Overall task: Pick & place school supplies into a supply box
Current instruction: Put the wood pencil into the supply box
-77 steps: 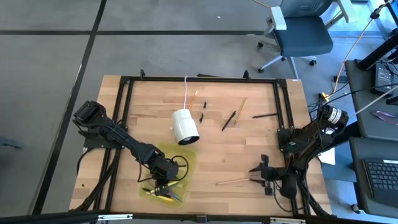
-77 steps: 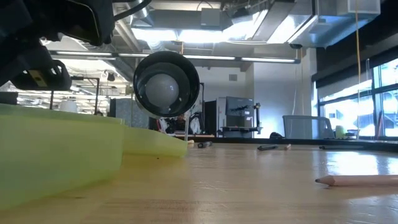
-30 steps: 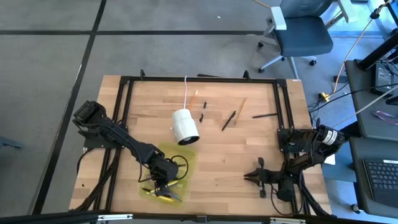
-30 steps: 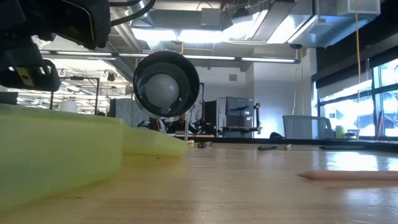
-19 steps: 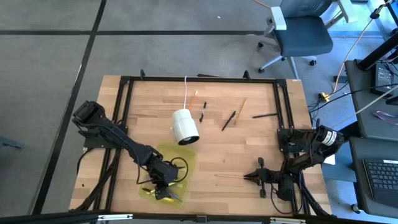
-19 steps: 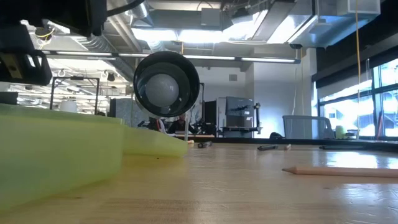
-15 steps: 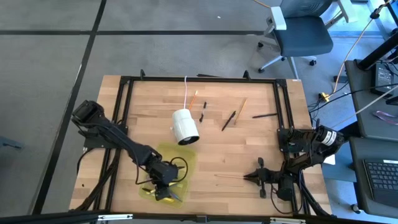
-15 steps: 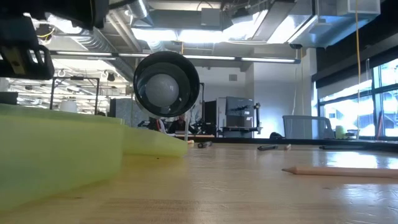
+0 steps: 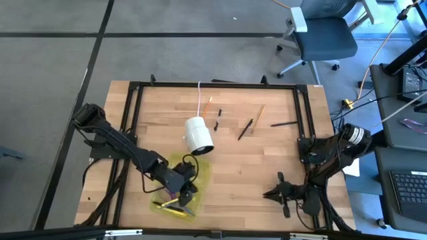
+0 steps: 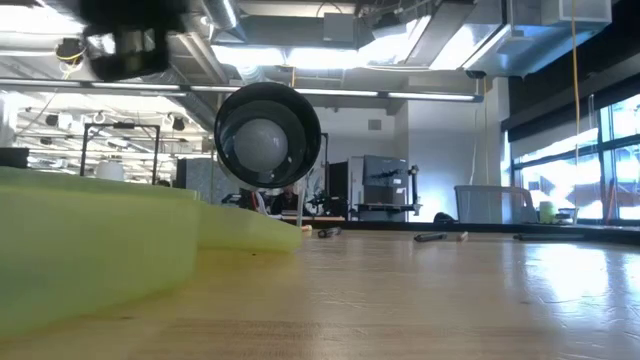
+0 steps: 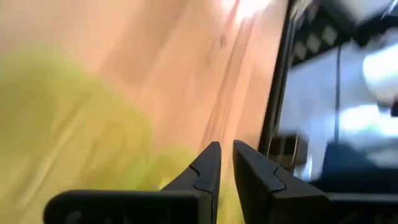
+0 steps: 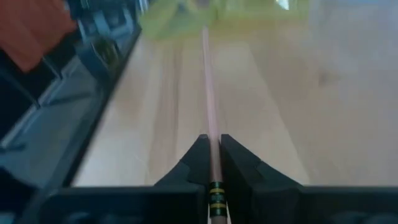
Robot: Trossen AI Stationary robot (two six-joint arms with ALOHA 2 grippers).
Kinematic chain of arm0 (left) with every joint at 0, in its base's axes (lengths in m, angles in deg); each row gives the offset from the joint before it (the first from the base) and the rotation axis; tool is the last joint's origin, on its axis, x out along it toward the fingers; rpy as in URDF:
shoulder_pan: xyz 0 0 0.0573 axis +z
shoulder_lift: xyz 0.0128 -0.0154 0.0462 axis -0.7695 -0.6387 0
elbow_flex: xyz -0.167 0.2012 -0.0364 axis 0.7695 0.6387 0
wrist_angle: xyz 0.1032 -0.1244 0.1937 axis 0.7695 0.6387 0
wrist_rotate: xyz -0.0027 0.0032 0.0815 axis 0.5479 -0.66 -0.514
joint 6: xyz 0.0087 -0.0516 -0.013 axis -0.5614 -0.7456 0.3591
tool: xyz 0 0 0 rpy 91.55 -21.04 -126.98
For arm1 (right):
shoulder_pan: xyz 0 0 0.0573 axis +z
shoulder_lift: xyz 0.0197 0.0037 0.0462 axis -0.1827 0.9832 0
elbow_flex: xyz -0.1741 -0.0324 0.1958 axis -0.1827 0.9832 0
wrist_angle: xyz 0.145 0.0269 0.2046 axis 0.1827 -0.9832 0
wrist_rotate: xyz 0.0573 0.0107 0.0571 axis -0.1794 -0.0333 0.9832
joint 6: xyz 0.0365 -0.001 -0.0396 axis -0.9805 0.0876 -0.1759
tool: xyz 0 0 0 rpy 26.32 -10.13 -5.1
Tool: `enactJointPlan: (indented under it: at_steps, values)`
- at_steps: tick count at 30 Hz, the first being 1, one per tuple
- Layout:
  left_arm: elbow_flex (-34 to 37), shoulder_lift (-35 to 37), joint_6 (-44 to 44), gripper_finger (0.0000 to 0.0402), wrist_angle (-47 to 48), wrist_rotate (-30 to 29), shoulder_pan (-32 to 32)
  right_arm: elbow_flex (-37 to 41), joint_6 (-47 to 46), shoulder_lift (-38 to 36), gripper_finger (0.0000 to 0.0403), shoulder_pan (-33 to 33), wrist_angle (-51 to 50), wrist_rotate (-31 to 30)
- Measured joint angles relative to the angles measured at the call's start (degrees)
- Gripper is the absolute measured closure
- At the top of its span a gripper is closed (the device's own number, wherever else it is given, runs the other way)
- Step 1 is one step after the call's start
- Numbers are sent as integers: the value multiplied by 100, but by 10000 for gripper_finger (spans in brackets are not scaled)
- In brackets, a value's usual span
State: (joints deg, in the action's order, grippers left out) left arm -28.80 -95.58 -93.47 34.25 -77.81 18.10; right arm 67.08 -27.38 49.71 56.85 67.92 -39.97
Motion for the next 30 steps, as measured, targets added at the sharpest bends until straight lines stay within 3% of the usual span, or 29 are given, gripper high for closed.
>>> enactJointPlan:
  at_steps: [5,12,14,16,19,23,30]
  values:
    - [0,-1,681,354,-1015,-1109,0,-263,919,-779,377,-117,25,-878]
    - [0,-2,1811,327,-2254,-1789,6,-900,3297,-2119,377,-302,40,-2462]
    - [2,-2,2409,318,-2934,-1931,57,-1166,3907,-2349,377,-479,45,-2629]
    - [2,-2,3008,310,-3741,-1859,159,-1451,4428,-2462,377,-693,42,-2590]
    - [0,-2,3867,301,-4690,-1159,354,-1936,5142,-2456,377,-1052,31,-2195]
    - [2,-4,4777,297,-4800,-348,571,-2579,5985,-2275,377,-1498,26,-1453]
    - [4,-9,5792,303,-5052,-139,843,-3535,6488,-1625,376,-2096,24,-660]
